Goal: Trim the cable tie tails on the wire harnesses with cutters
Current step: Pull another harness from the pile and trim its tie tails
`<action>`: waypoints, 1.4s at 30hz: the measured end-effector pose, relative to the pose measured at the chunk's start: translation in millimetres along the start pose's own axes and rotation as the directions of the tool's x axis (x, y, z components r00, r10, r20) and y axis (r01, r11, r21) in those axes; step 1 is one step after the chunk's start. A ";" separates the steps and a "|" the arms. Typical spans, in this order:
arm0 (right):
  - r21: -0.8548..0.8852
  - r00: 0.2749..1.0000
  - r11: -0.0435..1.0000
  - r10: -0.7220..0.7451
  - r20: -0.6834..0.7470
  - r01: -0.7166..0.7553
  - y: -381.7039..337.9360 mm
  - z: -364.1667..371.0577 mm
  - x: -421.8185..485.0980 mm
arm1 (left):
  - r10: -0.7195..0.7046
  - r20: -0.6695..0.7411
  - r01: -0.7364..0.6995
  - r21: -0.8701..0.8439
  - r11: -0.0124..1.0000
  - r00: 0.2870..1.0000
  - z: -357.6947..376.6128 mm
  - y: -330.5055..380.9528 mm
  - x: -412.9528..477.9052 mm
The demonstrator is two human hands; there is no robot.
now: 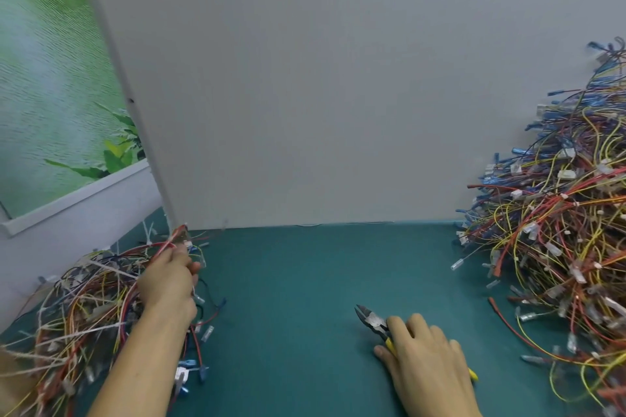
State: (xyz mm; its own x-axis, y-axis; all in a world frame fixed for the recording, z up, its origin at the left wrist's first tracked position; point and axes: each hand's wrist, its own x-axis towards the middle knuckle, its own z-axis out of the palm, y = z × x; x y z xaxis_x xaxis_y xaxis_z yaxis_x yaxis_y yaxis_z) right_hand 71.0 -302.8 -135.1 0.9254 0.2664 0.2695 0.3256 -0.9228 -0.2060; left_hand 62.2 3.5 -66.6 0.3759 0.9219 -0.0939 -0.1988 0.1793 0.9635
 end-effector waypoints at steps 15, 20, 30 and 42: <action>-0.081 0.994 0.997 0.008 0.107 0.001 1.5 1.1 0.6 | 0.465 0.445 -0.524 0.850 0.049 0.765 -10.1 0.9 -31.8; -0.075 0.992 0.997 0.022 0.125 -0.012 0.5 -0.6 1.1 | 0.523 0.444 -0.498 0.866 -0.042 0.728 -3.3 7.5 -22.6; -0.072 0.991 0.997 0.014 0.133 -0.004 1.9 -1.5 -0.1 | 0.534 0.418 -0.507 0.861 0.023 0.735 10.2 29.9 -16.3; -0.058 0.993 0.998 0.003 0.119 0.004 1.3 -1.7 -0.8 | 0.879 0.309 -0.790 0.602 0.115 0.364 11.4 89.3 -35.0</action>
State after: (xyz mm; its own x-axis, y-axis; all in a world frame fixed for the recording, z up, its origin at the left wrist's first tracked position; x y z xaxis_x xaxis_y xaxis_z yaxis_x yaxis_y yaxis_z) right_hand 70.3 -304.7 -134.0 0.9429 0.2949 0.1547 0.3174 -0.9363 -0.1501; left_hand 41.6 -16.7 25.6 0.2421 0.3864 0.8900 0.2244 -0.9147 0.3361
